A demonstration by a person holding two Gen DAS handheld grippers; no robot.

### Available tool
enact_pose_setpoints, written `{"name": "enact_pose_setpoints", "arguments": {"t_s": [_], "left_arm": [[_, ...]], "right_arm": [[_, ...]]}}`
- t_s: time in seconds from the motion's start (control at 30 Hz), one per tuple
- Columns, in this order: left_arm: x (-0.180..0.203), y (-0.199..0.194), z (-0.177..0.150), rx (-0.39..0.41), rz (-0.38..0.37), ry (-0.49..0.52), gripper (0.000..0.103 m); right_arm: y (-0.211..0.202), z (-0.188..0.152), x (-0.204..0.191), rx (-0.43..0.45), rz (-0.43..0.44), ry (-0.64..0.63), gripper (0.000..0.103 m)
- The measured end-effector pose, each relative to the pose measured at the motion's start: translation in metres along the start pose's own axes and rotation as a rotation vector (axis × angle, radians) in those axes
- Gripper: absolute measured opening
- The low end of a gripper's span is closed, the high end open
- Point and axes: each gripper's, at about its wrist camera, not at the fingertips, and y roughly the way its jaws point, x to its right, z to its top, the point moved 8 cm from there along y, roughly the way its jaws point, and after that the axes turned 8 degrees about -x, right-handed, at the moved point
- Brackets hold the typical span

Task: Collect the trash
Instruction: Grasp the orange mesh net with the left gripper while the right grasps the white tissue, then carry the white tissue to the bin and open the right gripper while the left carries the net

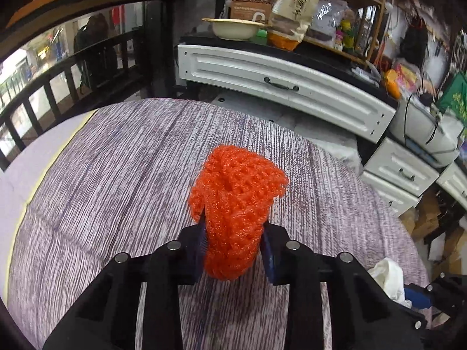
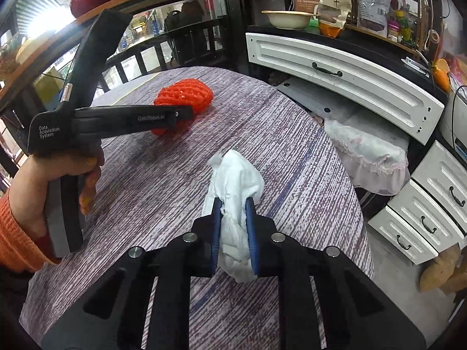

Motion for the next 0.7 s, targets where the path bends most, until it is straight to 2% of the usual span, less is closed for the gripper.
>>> {"name": "enact_pose_setpoints", "arguments": {"t_s": [0.13, 0.33, 0.5, 0.6, 0.7], "left_arm": [[0.000, -0.030, -0.012, 0.052, -0.029, -0.032, 0.029], [0.021, -0.080, -0.041, 0.119, -0.120, -0.059, 0.029], [0.048, -0.113, -0.078, 0.146, -0.151, -0.014, 0.029], [0.065, -0.132, -0.101, 0.164, -0.130, 0.062, 0.029], [0.081, -0.151, -0.121, 0.185, -0.151, 0.095, 0.029]], "right_arm": [[-0.027, -0.009, -0.009, 0.048, -0.005, -0.027, 0.017], [-0.070, -0.039, -0.021, 0.099, -0.003, -0.060, 0.017], [-0.103, -0.073, -0.032, 0.142, 0.000, -0.088, 0.017], [-0.119, -0.095, -0.036, 0.161, 0.014, -0.083, 0.017], [-0.132, -0.113, -0.034, 0.180, 0.020, -0.072, 0.017]]}}
